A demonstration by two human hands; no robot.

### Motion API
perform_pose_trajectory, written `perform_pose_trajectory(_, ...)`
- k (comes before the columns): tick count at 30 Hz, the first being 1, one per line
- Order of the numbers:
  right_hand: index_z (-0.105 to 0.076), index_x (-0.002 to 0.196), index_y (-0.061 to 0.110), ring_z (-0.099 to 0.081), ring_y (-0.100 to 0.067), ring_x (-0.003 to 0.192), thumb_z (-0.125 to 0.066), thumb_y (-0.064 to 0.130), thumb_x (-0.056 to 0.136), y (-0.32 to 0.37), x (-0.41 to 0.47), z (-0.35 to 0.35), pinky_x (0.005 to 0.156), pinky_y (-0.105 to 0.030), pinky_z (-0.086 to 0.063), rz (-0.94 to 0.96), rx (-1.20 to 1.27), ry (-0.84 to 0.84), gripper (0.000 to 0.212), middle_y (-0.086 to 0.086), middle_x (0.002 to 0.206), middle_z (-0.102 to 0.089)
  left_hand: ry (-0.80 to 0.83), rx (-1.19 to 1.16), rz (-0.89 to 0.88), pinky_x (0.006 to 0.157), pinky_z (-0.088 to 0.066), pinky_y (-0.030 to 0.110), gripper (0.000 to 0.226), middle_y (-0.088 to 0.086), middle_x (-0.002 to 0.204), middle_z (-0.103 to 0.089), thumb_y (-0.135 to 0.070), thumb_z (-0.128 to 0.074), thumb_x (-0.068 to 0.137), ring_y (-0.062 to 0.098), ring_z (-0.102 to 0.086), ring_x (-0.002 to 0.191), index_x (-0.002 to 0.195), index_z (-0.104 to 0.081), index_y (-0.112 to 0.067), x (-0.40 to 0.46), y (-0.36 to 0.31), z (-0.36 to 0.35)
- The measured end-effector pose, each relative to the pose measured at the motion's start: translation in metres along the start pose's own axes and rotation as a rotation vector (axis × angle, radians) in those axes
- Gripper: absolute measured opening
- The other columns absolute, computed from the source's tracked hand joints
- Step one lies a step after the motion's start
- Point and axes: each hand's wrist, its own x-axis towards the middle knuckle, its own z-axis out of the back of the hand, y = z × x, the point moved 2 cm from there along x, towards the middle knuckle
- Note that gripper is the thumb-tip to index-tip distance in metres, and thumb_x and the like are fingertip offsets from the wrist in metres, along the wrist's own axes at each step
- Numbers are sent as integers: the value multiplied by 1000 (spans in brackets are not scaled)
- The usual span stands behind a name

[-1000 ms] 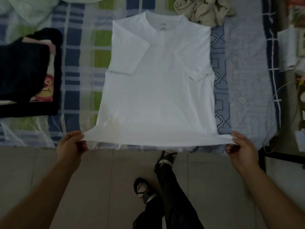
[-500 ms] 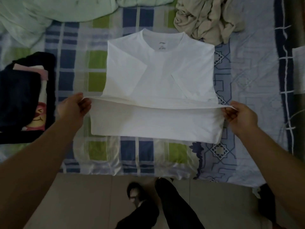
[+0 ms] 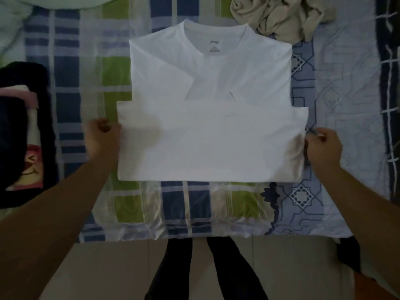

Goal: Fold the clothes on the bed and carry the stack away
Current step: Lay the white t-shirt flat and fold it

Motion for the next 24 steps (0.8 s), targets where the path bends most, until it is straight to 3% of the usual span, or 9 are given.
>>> perform_pose_trajectory(2, -71, 111, 10, -65, -30, 104, -69, 33, 92, -22, -20, 2, 96, -41, -51, -3, -90, 52, 29, -15, 113, -71, 40, 23, -26, 63, -43, 22, 35, -15, 94, -62, -52, -70, 86, 14, -62, 87, 114, -64, -32, -17, 21, 6)
perform_pose_trajectory(5, -69, 93, 11, -66, -29, 89, -74, 46, 90, -43, -40, 3, 83, -46, -58, -130, -82, 177, 35, -12, 99, -71, 232, 25, 59, 72, -53, 31, 33, -12, 92, -68, -58, -74, 83, 16, -66, 87, 101, -68, -31, -34, 54, 11)
perform_pose_trajectory(8, -68, 103, 12, -68, -26, 83, -81, 33, 87, -55, -49, -1, 73, -45, -63, -237, 22, 356, 30, -5, 100, -70, 423, -34, 240, 77, -60, 40, 32, -2, 101, -73, -50, -80, 84, 22, -70, 91, 101, -70, -25, -40, 77, 12)
perform_pose_trajectory(11, -70, 101, 7, -68, -26, 75, -81, 18, 87, -62, -52, -3, 60, -35, -63, -322, 159, 469, 22, -10, 100, -73, 567, -132, 338, 66, -63, 30, 36, 4, 106, -74, -28, -83, 85, 26, -73, 92, 114, -68, -12, -40, 87, 9)
perform_pose_trajectory(15, -70, 107, 2, -64, -28, 77, -77, 16, 91, -76, -59, 4, 58, -28, -61, -346, 272, 494, 23, -15, 103, -73, 545, -125, 362, 54, -59, 23, 30, 11, 101, -73, -25, -84, 84, 26, -70, 79, 102, -67, -8, -44, 97, 14)
perform_pose_trajectory(18, -69, 114, 1, -66, -26, 76, -77, 18, 91, -88, -73, 20, 57, -27, -60, -329, 279, 492, 30, -14, 103, -74, 503, -146, 382, 52, -58, 22, 37, 10, 99, -72, -25, -84, 84, 24, -68, 75, 109, -65, -5, -61, 106, 27)
perform_pose_trajectory(20, -71, 111, 6, -69, -27, 86, -79, 20, 89, -97, -86, 35, 61, -28, -61, -340, 272, 519, 27, -12, 110, -74, 500, -116, 402, 51, -58, 22, 38, 10, 98, -72, -26, -84, 85, 23, -67, 74, 111, -64, -5, -79, 114, 40)
perform_pose_trajectory(24, -71, 105, 10, -70, -29, 91, -83, 22, 83, -120, -120, 72, 75, -40, -65, -417, 199, 574, 28, -14, 113, -74, 537, -93, 507, 49, -56, 22, 37, 10, 77, -69, -23, -83, 85, 21, -63, 61, 106, -65, 2, -121, 137, 76)
